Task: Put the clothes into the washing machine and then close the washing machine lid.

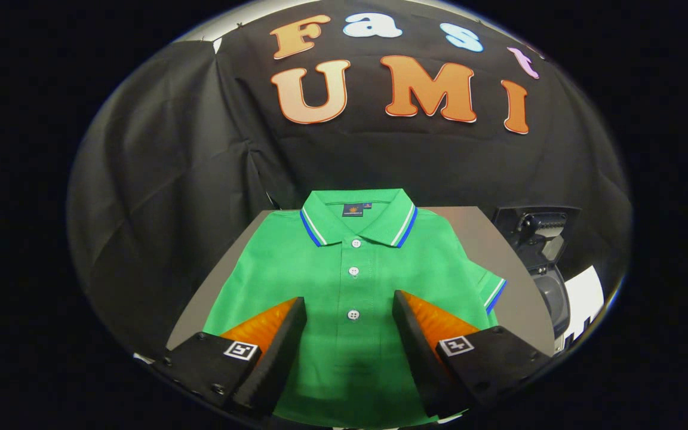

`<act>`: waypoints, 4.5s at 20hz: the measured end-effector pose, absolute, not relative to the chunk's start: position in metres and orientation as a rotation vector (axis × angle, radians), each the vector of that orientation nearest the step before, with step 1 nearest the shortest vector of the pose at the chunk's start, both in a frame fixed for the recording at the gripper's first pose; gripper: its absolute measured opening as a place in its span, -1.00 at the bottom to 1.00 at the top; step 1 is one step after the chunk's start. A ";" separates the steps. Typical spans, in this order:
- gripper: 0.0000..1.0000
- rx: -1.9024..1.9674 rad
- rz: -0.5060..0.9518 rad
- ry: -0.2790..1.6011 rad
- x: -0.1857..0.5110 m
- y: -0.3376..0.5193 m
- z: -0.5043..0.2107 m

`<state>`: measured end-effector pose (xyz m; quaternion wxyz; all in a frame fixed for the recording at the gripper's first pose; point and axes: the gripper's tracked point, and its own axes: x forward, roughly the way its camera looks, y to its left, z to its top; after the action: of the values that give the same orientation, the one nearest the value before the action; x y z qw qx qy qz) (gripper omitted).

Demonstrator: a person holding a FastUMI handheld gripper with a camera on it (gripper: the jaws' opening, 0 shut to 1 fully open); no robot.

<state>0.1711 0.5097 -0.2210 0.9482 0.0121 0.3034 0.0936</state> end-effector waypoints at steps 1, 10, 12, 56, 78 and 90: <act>0.85 0.023 0.191 0.604 0.171 0.509 -0.219; -0.49 0.132 0.365 0.562 0.167 0.520 -0.218; -0.73 0.193 0.384 0.574 0.170 0.513 -0.219; -0.84 0.130 0.415 -0.035 0.212 0.128 -0.011; -0.84 0.085 0.273 0.341 0.255 0.050 -0.244; -0.84 0.058 0.248 0.754 0.230 0.061 -0.430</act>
<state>0.2304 0.0611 -0.4303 0.9219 0.0281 0.3671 0.1206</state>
